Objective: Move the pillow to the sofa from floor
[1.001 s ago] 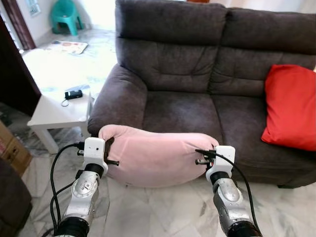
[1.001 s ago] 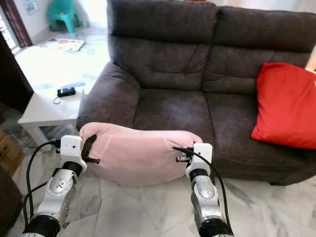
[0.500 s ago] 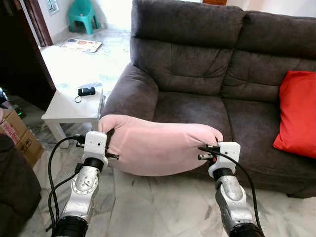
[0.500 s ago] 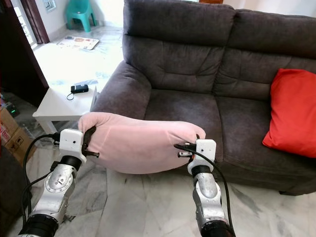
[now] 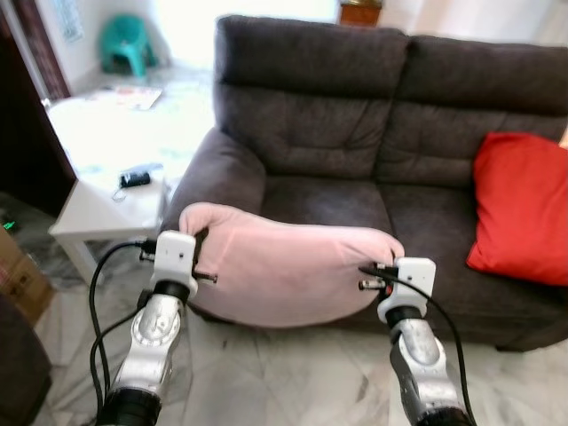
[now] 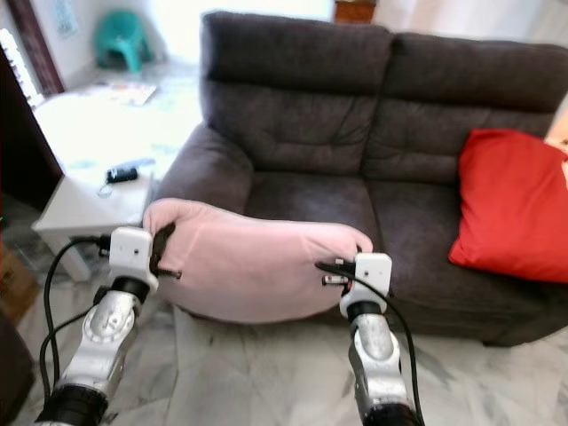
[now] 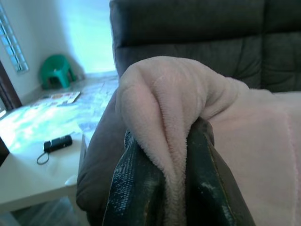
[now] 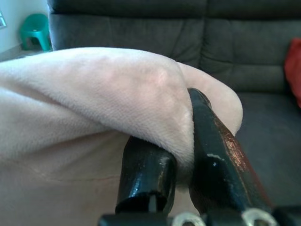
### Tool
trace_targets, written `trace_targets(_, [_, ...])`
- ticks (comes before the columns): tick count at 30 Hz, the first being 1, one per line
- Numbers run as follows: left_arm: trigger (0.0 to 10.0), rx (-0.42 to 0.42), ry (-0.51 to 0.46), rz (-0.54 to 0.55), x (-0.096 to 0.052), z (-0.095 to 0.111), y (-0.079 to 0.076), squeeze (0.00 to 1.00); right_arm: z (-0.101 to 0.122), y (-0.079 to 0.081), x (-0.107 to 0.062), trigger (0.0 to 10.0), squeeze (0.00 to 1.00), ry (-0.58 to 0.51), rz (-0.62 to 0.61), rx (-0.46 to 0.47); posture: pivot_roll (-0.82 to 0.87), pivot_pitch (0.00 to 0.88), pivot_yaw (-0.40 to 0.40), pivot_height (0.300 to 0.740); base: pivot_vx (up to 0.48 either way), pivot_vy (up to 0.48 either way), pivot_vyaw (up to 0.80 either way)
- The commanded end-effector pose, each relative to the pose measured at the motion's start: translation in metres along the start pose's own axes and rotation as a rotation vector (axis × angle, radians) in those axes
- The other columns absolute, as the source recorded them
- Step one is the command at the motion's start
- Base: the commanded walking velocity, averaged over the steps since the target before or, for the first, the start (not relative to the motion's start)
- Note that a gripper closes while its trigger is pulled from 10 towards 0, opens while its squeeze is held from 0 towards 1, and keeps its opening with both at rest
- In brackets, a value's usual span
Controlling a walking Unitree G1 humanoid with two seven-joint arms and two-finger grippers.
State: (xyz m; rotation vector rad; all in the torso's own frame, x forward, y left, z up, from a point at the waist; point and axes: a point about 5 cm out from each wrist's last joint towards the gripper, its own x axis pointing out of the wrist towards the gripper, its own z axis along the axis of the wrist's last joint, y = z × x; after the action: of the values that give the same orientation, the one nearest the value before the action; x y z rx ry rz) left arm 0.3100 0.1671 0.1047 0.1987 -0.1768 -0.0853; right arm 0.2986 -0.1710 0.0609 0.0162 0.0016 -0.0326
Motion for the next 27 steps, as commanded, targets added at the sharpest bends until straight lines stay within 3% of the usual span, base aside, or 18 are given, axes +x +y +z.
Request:
trace_targets(1, [10.0, 0.018, -0.043, 0.069, 0.002, 0.01, 0.016, 0.0, 0.023, -0.004, 0.008, 10.0, 0.0, -0.096, -0.032, 0.018, 0.16, 0.0, -0.089, 0.74, 0.352, 0.0, 0.0])
trace_targets(14, [10.0, 0.012, -0.09, 0.078, 0.009, 0.025, 0.018, 0.0, 0.029, 0.004, 0.009, 10.0, 0.0, -0.11, 0.004, 0.025, 0.16, 0.0, -0.096, 0.74, 0.355, 0.0, 0.0])
trace_targets(22, [10.0, 0.016, -0.166, 0.078, 0.019, 0.049, 0.022, 0.0, 0.036, 0.006, 0.013, 10.0, 0.0, -0.126, 0.014, 0.028, 0.16, 0.0, -0.096, 0.74, 0.357, 0.0, 0.0])
trace_targets(27, [10.0, 0.015, -0.179, 0.07, 0.021, 0.055, 0.022, 0.0, 0.038, 0.008, 0.013, 10.0, 0.0, -0.132, 0.02, 0.028, 0.16, 0.0, -0.094, 0.74, 0.356, 0.0, 0.0])
